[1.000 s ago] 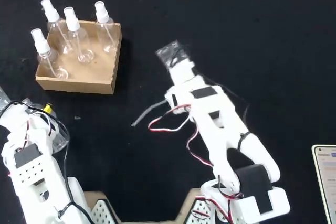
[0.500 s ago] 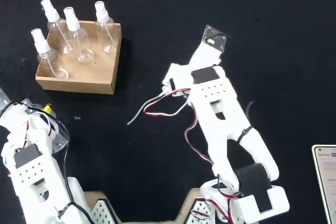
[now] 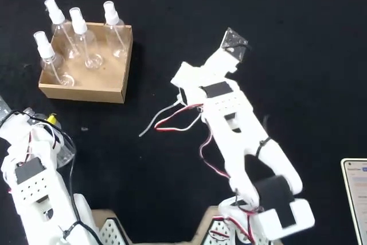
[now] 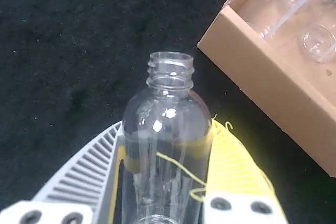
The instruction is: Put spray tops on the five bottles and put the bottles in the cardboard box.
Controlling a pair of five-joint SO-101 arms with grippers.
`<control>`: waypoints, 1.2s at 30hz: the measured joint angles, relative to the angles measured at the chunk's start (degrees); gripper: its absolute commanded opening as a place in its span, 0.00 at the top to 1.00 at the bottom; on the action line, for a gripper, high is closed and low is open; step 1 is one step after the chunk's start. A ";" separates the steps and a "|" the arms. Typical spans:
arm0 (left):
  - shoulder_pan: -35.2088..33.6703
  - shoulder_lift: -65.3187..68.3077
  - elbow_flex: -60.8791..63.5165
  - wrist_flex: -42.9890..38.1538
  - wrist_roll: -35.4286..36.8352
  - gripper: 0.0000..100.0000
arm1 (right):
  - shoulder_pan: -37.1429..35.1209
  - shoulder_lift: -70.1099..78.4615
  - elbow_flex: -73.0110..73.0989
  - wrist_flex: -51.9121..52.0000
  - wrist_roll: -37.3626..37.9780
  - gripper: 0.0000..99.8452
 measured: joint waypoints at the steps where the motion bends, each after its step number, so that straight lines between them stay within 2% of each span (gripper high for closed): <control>1: 0.00 0.00 0.00 0.00 0.00 0.89 | -0.26 1.41 -0.18 0.00 -0.53 0.62; 8: 0.00 0.00 0.00 0.00 0.00 0.89 | -3.16 12.31 -6.07 -0.09 -1.49 0.63; 13: 0.00 0.00 0.00 0.00 0.00 0.89 | -2.99 16.00 -10.37 2.37 -1.49 0.79; 15: 0.00 0.00 0.00 0.00 0.00 0.89 | -2.99 17.23 -12.22 4.22 -1.49 0.82; 21: 0.00 0.00 0.00 0.00 0.00 0.89 | -1.93 21.63 -15.12 6.07 -1.49 0.76; 28: 0.00 0.00 0.00 0.00 0.00 0.89 | -1.67 23.56 -16.62 6.07 -1.49 0.76; 30: 0.00 0.00 0.00 0.00 0.00 0.89 | -1.67 24.62 -17.49 6.07 -1.49 0.81; 34: -0.35 0.00 0.00 0.00 0.00 0.89 | -0.79 25.93 -18.11 7.03 -1.49 0.97; 36: -1.58 0.00 0.00 0.00 0.00 0.89 | 0.53 26.02 -18.11 8.35 -1.49 0.98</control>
